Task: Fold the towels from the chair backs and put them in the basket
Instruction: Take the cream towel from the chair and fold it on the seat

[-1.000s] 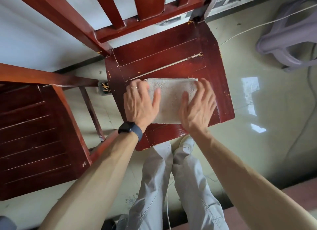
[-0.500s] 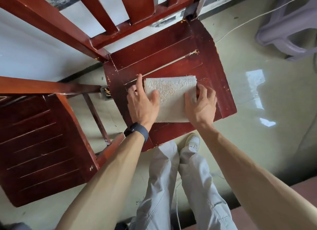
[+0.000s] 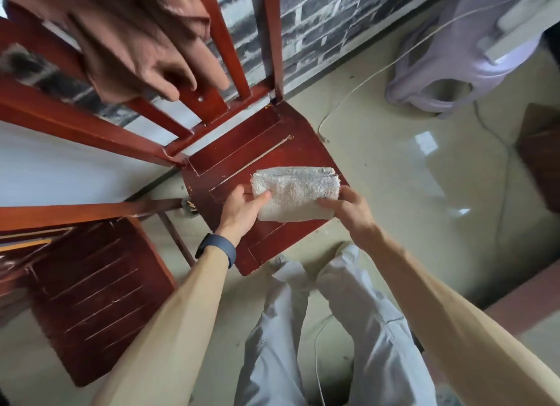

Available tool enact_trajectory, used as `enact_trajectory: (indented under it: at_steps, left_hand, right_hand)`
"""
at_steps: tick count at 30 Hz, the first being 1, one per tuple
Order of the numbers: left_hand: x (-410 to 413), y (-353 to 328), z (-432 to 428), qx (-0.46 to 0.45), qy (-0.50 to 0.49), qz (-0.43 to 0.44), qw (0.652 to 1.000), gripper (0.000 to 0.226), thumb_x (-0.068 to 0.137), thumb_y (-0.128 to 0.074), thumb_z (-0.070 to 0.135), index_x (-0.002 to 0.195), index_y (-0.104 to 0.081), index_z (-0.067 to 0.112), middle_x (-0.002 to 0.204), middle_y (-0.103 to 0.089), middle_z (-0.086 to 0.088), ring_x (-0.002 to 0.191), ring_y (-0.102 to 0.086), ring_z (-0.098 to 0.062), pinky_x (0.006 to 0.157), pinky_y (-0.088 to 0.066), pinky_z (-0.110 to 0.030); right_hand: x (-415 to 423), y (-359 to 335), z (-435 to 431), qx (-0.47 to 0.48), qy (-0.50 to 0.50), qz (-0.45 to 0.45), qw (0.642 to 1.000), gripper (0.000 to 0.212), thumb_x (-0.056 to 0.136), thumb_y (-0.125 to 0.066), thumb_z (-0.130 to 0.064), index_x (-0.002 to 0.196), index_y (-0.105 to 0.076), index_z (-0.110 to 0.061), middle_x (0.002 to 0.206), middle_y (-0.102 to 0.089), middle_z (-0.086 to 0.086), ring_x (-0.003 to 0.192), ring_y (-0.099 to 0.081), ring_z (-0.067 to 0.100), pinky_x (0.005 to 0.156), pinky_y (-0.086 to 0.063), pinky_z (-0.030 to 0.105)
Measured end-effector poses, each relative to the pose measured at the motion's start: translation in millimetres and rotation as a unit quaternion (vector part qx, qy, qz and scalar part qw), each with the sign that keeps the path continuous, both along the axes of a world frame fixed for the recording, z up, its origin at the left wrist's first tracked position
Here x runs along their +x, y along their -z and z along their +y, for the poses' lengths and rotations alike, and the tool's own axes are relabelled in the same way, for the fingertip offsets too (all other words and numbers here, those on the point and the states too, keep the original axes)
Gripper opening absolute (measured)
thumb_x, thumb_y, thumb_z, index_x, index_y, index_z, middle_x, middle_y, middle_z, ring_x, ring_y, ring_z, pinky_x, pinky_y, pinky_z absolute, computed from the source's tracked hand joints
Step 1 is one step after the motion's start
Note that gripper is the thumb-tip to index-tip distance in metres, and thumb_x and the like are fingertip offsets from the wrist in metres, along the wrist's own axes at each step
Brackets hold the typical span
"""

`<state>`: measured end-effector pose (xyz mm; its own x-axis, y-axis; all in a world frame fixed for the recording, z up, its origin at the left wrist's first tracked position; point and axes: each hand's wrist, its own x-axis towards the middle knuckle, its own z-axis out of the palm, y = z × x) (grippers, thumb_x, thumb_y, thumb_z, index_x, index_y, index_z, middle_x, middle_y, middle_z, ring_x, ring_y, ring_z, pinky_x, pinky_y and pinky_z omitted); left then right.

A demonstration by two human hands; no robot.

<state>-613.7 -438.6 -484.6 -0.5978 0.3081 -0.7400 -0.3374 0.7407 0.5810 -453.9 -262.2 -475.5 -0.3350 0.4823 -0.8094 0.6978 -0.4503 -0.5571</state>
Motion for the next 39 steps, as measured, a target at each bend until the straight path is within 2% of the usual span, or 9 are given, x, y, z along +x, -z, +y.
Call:
enact_trajectory:
  at_steps: [5,8,11,16,18,23,26,32,39]
  left_hand:
    - [31,-102,78,0.062,0.078,0.015,0.995,0.03,0.087,-0.071,0.037,0.104,-0.051,0.024,0.097,-0.06,0.022,0.089,-0.057,0.006,0.072,-0.04,-0.011]
    - [64,-165,148,0.101,0.115,0.015,0.988,0.027,0.087,-0.072,0.03,0.11,-0.063,0.02,0.107,-0.07,0.006,0.1,-0.066,-0.012,0.08,-0.048,-0.022]
    - [104,-220,224,0.138,0.149,0.0,0.979,0.033,0.085,-0.075,0.037,0.112,-0.062,0.024,0.109,-0.07,0.004,0.099,-0.066,-0.01,0.082,-0.051,-0.026]
    - [188,-288,353,0.187,0.255,-0.04,0.948,0.054,0.074,-0.075,0.05,0.119,-0.067,0.022,0.112,-0.073,0.0,0.104,-0.069,-0.019,0.097,-0.052,-0.045]
    - [224,-306,401,0.21,0.287,-0.029,0.934,0.051,0.074,-0.075,0.053,0.115,-0.067,0.024,0.113,-0.072,0.0,0.107,-0.068,-0.021,0.098,-0.052,-0.045]
    - [306,-331,508,0.252,0.373,0.022,0.893,0.038,0.08,-0.067,0.058,0.103,-0.064,0.028,0.1,-0.068,0.013,0.092,-0.063,0.001,0.076,-0.045,-0.012]
    - [350,-335,560,0.268,0.391,0.015,0.881,0.028,0.084,-0.065,0.055,0.094,-0.061,0.029,0.088,-0.067,0.017,0.079,-0.063,0.008,0.065,-0.044,-0.005]
    - [405,-321,668,0.247,0.433,0.003,0.867,0.038,0.087,-0.063,0.059,0.105,-0.065,0.025,0.104,-0.071,0.006,0.1,-0.065,-0.016,0.091,-0.052,-0.034]
    - [449,-301,820,0.128,0.468,-0.202,0.85,0.032,0.088,-0.07,0.027,0.119,-0.061,0.026,0.11,-0.074,-0.006,0.1,-0.071,-0.033,0.08,-0.059,-0.045]
  right_hand:
    - [59,-109,51,0.039,0.088,0.054,0.994,0.022,0.078,-0.08,-0.01,0.098,-0.07,-0.014,0.093,-0.076,0.003,0.082,-0.068,0.017,0.068,-0.054,0.022]
    - [107,-169,90,0.059,0.149,0.099,0.982,0.032,0.081,-0.077,-0.003,0.108,-0.064,-0.015,0.102,-0.075,0.006,0.093,-0.071,0.02,0.08,-0.057,0.029]
    - [166,-220,140,0.061,0.191,0.158,0.967,0.041,0.08,-0.076,-0.007,0.118,-0.066,-0.015,0.111,-0.075,0.007,0.104,-0.071,0.026,0.089,-0.056,0.038]
    - [275,-286,224,0.083,0.274,0.215,0.934,0.028,0.083,-0.075,-0.018,0.109,-0.071,-0.027,0.11,-0.075,0.006,0.096,-0.073,0.024,0.067,-0.057,0.032]
    - [315,-301,254,0.122,0.303,0.21,0.922,0.023,0.089,-0.073,-0.019,0.11,-0.07,-0.029,0.108,-0.075,0.008,0.095,-0.073,0.025,0.073,-0.057,0.038]
    - [394,-324,320,0.196,0.358,0.185,0.894,0.018,0.097,-0.066,-0.025,0.114,-0.066,-0.029,0.104,-0.075,0.002,0.094,-0.074,0.017,0.071,-0.058,0.028]
    - [428,-329,357,0.219,0.379,0.163,0.884,0.016,0.098,-0.062,-0.022,0.111,-0.065,-0.031,0.099,-0.075,-0.003,0.09,-0.074,0.013,0.07,-0.057,0.025]
    - [479,-322,455,0.235,0.409,0.102,0.876,0.017,0.098,-0.061,-0.026,0.111,-0.063,-0.036,0.099,-0.072,-0.001,0.089,-0.071,0.012,0.072,-0.05,0.025]
    - [537,-286,590,0.222,0.45,0.045,0.864,0.011,0.098,-0.06,-0.028,0.108,-0.064,-0.033,0.104,-0.071,-0.001,0.095,-0.069,0.015,0.075,-0.053,0.029]
